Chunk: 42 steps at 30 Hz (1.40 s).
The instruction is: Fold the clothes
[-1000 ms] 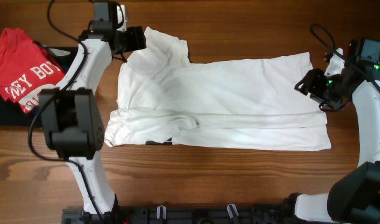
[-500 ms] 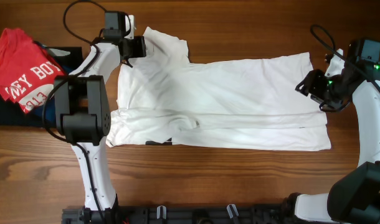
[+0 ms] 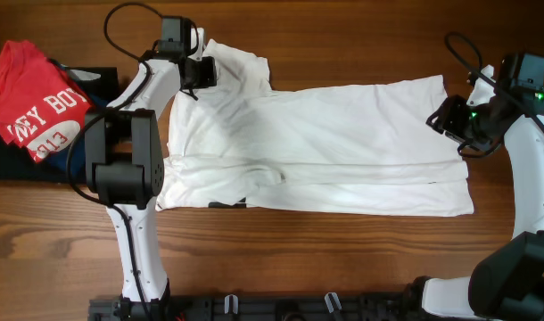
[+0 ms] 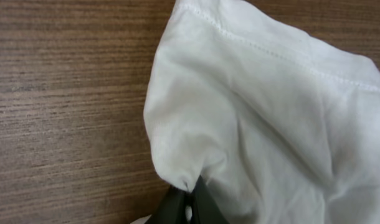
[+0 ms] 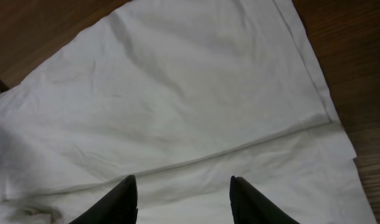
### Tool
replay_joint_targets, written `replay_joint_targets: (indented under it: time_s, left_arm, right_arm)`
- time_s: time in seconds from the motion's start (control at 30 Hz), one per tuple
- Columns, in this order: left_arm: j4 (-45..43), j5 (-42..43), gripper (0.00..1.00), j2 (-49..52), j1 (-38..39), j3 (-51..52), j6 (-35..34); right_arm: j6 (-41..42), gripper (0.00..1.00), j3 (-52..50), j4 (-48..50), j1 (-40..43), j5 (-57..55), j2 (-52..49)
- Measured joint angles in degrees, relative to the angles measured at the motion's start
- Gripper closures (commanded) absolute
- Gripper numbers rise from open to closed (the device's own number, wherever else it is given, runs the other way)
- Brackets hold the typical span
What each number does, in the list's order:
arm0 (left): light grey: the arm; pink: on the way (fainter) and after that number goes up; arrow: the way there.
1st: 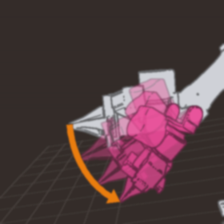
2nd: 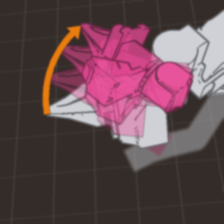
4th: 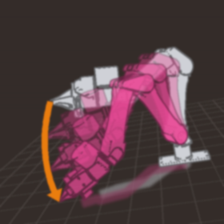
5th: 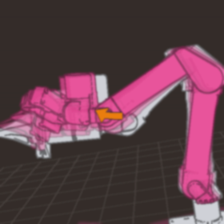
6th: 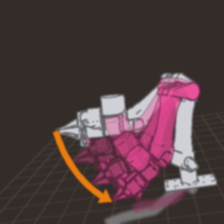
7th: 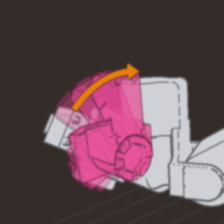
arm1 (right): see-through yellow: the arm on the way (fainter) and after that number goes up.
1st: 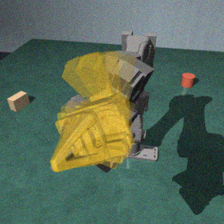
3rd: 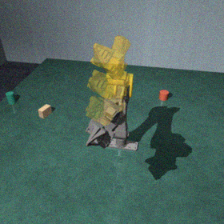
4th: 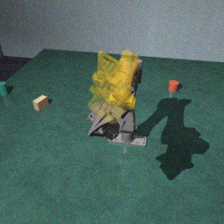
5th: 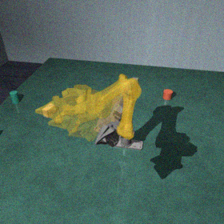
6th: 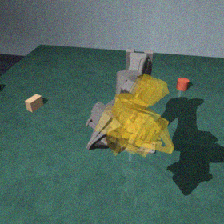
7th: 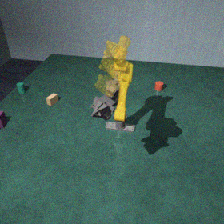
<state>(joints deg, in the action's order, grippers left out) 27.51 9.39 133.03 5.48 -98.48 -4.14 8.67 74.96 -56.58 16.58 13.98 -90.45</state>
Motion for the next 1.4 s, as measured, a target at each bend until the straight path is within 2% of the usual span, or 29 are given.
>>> replay_joint_targets:
  time_s: [0.07,0.13,0.27,0.43,0.6,0.83,1.0,1.13,1.17,1.23,1.27,1.3,1.33,1.4]
  left_arm:
    - [1.27,0.15,0.96,-0.24,-0.02,-0.07,-1.36]
    - [3.32,0.17,0.96,-0.72,0.00,-0.07,-2.36]
    - [8.48,0.17,0.96,-1.95,0.00,0.26,-5.22]
    - [16.50,1.46,0.96,-3.45,0.00,0.83,-8.74]
    - [19.76,3.15,0.96,-3.74,0.00,0.87,-10.34]
    - [21.35,4.02,0.96,-3.78,0.00,0.87,-10.67]
    - [22.03,4.04,0.96,-3.82,0.00,0.87,-10.84]
    - [22.01,4.04,0.96,-3.91,0.00,0.87,-10.86]
    - [22.01,4.04,0.96,-3.93,0.00,0.87,-10.84]
    - [21.97,4.04,0.96,-3.96,0.00,0.87,-10.86]
    - [21.94,4.04,0.96,-3.96,0.00,0.87,-10.86]
    - [21.92,4.04,0.96,-3.96,0.00,0.87,-10.86]
    - [21.92,4.04,0.96,-3.96,0.00,0.87,-10.86]
    - [21.92,4.04,0.96,-3.98,0.00,0.87,-10.86]
  right_arm:
    - [0.02,0.53,0.00,1.29,0.00,-0.72,-0.44]
    - [-0.07,0.38,0.00,4.52,0.00,-1.31,-1.68]
    - [-0.52,0.23,0.00,13.46,0.00,-3.15,-5.73]
    - [-0.48,0.22,0.09,26.45,0.00,-5.53,-14.08]
    - [-0.44,0.22,0.11,35.26,0.00,-6.36,-22.80]
    - [0.87,0.34,0.09,46.66,0.00,-8.07,-29.49]
    - [2.67,0.48,0.09,50.71,0.00,-8.72,-30.84]
    - [3.15,0.49,0.09,51.98,0.00,-8.85,-31.39]
    - [3.23,0.56,0.09,52.48,0.00,-8.90,-31.41]
    - [3.48,0.63,0.09,53.07,0.00,-8.90,-31.41]
    - [3.61,0.73,0.11,53.37,0.00,-8.90,-31.43]
    - [3.61,0.89,0.11,53.68,0.00,-8.87,-31.43]
    - [3.98,0.96,0.09,53.88,0.00,-8.87,-31.43]
    - [4.15,0.96,0.09,54.10,0.00,-8.61,-31.43]
